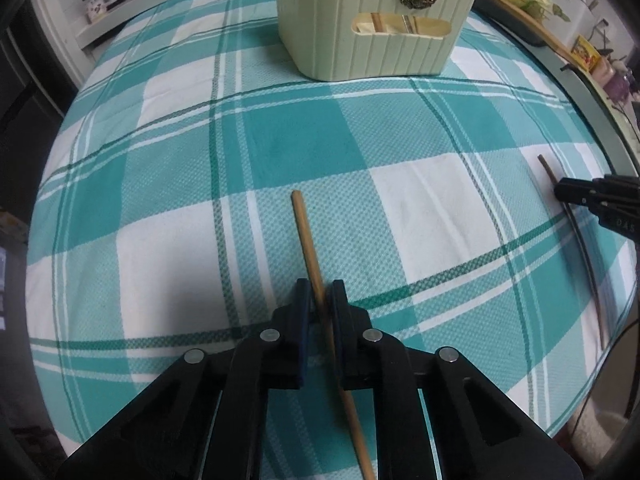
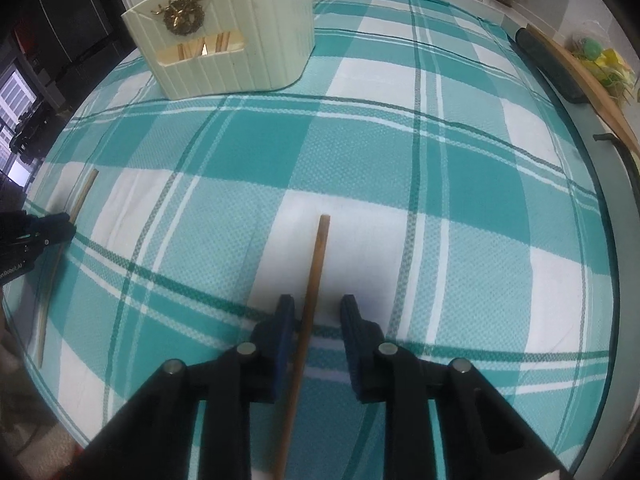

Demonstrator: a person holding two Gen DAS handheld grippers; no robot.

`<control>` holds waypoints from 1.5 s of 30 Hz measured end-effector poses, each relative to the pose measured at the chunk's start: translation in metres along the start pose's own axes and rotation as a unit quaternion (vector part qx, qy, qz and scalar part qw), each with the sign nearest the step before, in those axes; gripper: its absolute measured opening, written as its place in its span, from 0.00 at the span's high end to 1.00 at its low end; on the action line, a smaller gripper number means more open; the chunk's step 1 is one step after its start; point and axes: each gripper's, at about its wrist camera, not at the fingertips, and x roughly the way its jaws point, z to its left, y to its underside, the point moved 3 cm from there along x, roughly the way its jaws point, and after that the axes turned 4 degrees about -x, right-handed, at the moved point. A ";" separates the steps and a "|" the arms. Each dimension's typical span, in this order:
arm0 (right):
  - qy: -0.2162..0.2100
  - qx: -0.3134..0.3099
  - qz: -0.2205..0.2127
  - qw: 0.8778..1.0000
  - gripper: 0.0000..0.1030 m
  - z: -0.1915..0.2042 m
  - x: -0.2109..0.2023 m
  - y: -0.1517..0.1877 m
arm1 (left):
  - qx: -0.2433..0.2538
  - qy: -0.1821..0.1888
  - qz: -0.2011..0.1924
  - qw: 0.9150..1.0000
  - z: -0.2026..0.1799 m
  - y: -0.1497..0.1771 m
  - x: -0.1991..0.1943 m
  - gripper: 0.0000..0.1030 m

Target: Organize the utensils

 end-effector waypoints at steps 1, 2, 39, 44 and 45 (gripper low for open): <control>0.000 0.005 -0.002 1.000 0.92 -0.002 0.001 -0.005 | -0.001 0.001 -0.003 1.000 -0.001 -0.002 0.001 0.94; -0.004 0.012 -0.003 1.000 0.93 -0.004 0.003 -0.009 | -0.004 0.005 -0.005 1.000 -0.002 -0.004 0.001 0.96; -0.032 -0.031 -0.341 0.939 0.94 0.059 -0.231 0.001 | -0.070 0.078 -0.288 0.952 0.008 0.020 -0.228 0.97; -0.032 -0.034 -0.349 0.936 0.94 0.060 -0.240 -0.008 | -0.070 0.079 -0.288 0.952 0.009 0.008 -0.230 0.97; -0.032 -0.034 -0.351 0.935 0.94 0.059 -0.241 -0.010 | -0.070 0.080 -0.289 0.952 0.009 0.006 -0.232 0.97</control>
